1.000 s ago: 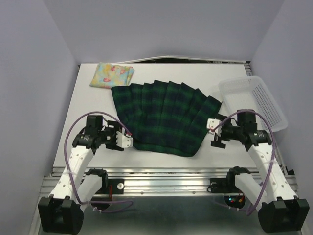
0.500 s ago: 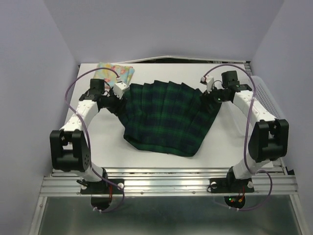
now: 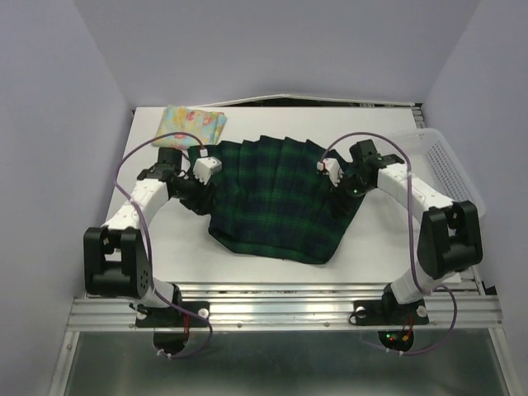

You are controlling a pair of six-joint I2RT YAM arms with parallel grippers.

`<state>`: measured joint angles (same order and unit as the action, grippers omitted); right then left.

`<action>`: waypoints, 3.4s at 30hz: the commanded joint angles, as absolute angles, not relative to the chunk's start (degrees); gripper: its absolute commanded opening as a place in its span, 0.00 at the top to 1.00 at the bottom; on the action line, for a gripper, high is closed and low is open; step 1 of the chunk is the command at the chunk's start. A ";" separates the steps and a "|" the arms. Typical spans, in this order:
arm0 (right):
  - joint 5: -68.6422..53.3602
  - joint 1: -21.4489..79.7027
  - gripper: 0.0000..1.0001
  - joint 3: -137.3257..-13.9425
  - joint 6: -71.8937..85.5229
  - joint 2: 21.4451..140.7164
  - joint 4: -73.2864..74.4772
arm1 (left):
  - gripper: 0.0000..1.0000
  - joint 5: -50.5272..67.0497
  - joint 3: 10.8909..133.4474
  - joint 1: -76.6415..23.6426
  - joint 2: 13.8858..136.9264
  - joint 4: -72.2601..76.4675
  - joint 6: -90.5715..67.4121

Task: Fold and stack the skirts
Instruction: Flatten the skirt out

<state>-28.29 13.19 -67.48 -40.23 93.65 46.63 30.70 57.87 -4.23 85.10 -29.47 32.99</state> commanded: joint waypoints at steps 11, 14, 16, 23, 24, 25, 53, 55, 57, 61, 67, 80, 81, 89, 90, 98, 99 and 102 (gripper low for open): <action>-23.64 32.43 0.49 -58.19 -36.92 74.53 51.34 | 0.26 29.71 47.12 -14.92 59.24 -32.96 61.09; -21.46 33.93 0.49 -54.85 -38.14 74.36 48.43 | 0.28 27.34 44.48 -17.57 60.90 -28.40 54.52; -20.13 34.54 0.49 -52.31 -39.28 74.18 46.77 | 0.29 25.42 42.81 -18.01 62.92 -24.03 50.91; -17.06 36.56 0.51 -42.99 -46.30 69.44 41.05 | 0.33 22.77 42.10 -18.28 71.28 -23.03 39.99; -16.53 36.56 0.52 -42.46 -47.19 68.65 40.44 | 0.35 22.24 41.75 -18.28 71.19 -22.85 39.90; -16.00 36.56 0.52 -42.10 -47.89 67.34 40.08 | 0.35 21.37 41.23 -18.28 70.67 -22.50 39.90; -21.00 41.57 0.72 -30.67 -67.86 60.03 28.30 | 0.12 32.52 45.36 1.13 64.17 -39.20 91.90; -21.27 42.10 0.94 -30.94 -66.54 59.68 27.60 | 0.12 34.44 43.69 1.14 63.20 -42.25 98.49; -21.09 42.10 0.99 -30.76 -66.18 58.98 27.60 | 0.12 36.38 41.14 1.14 62.41 -42.72 106.05; -19.87 42.10 0.99 -30.50 -64.61 56.17 28.39 | 0.13 39.90 36.31 0.35 60.82 -37.28 112.66; -17.58 42.10 0.99 -32.87 -57.31 53.97 28.56 | 0.16 42.53 32.52 -3.33 61.26 -32.19 114.62; -14.94 42.10 0.99 -34.19 -55.11 50.80 29.36 | 0.18 45.88 30.06 -7.91 63.28 -14.24 95.73; -14.94 42.10 0.99 -34.36 -55.19 50.89 29.53 | 0.17 45.53 30.23 -7.91 63.46 -14.50 95.37; -14.94 42.10 0.99 -34.02 -55.37 51.15 29.44 | 0.16 43.15 30.23 -7.91 63.46 -15.64 92.72; -14.94 42.10 0.99 -33.93 -55.20 51.07 29.44 | 0.17 43.50 30.67 -7.91 63.63 -17.21 93.94; -11.09 42.10 0.99 -34.54 -47.83 51.85 25.33 | 0.49 46.85 32.16 -9.66 63.19 -25.31 103.54; -10.29 42.10 0.99 -34.63 -46.77 51.86 24.62 | 0.58 46.93 32.86 -9.84 63.37 -25.75 102.93; -5.90 42.10 0.99 -35.42 -41.67 51.16 21.72 | 0.89 48.07 35.94 -9.84 63.98 -26.20 97.23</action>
<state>-12.12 41.69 -31.79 -48.95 51.88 28.29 44.38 31.33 -9.45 64.01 -23.46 101.16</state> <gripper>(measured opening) 0.035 0.235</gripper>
